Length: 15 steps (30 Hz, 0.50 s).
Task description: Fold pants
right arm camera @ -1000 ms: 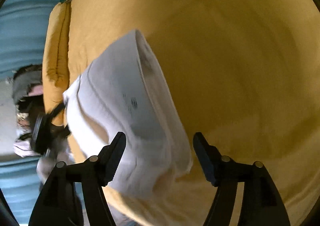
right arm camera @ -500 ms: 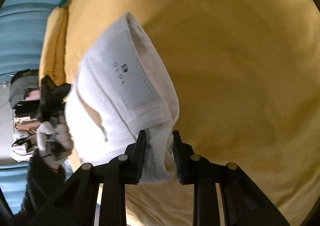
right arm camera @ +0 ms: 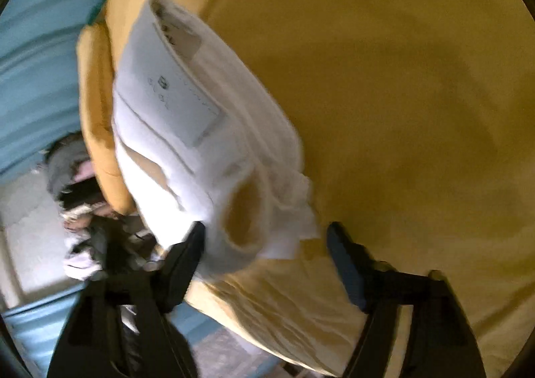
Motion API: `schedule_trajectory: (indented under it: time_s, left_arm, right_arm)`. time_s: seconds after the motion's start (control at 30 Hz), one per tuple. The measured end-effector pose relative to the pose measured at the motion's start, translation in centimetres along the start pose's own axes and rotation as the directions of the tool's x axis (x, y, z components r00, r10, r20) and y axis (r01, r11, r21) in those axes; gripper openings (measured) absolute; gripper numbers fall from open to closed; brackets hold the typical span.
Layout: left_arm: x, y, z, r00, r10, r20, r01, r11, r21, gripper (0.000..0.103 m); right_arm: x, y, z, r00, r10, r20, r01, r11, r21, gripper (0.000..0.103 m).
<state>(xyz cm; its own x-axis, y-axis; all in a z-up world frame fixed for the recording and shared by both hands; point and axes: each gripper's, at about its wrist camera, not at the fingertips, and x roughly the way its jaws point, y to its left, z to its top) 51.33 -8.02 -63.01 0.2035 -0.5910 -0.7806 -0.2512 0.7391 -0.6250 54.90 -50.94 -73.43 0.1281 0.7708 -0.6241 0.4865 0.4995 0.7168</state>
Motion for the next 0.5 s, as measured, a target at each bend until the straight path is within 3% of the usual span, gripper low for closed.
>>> schedule_trajectory:
  time_s: [0.07, 0.17, 0.23, 0.33, 0.4, 0.5]
  left_arm:
    - [-0.2, -0.3, -0.7, 0.999, 0.029, 0.019, -0.029, 0.999, 0.013, 0.074]
    - [-0.5, -1.1, -1.1, 1.000, 0.011, 0.005, -0.011, 0.999, 0.049, 0.081]
    - [0.1, -2.2, -0.8, 1.000, 0.013, -0.022, -0.011, 0.996, 0.094, 0.082]
    - [-0.1, -3.2, -0.6, 0.997, 0.037, -0.069, -0.025, 0.985, 0.169, 0.082]
    - [-1.7, -3.9, 0.2, 0.997, 0.059, -0.058, -0.045, 0.974, 0.224, 0.080]
    - [-3.0, -4.5, 2.0, 1.000, 0.011, -0.019, -0.007, 0.980, 0.197, 0.081]
  right_arm:
    - [-1.6, 2.1, -0.5, 0.998, -0.013, 0.068, 0.017, 0.998, -0.055, 0.022]
    - [-4.6, 4.5, -1.6, 0.986, -0.042, 0.162, 0.063, 0.990, -0.130, 0.021]
    - [-5.5, 4.0, -1.5, 0.973, -0.123, 0.196, 0.150, 0.980, -0.131, 0.021]
    - [-4.6, 0.1, 0.7, 0.962, -0.203, 0.183, 0.215, 0.975, -0.051, 0.021]
    - [-2.1, -1.2, 1.5, 0.964, -0.223, 0.146, 0.228, 0.974, -0.015, 0.021]
    - [-0.4, -0.1, 2.1, 0.949, -0.286, 0.135, 0.297, 0.952, -0.069, 0.022]
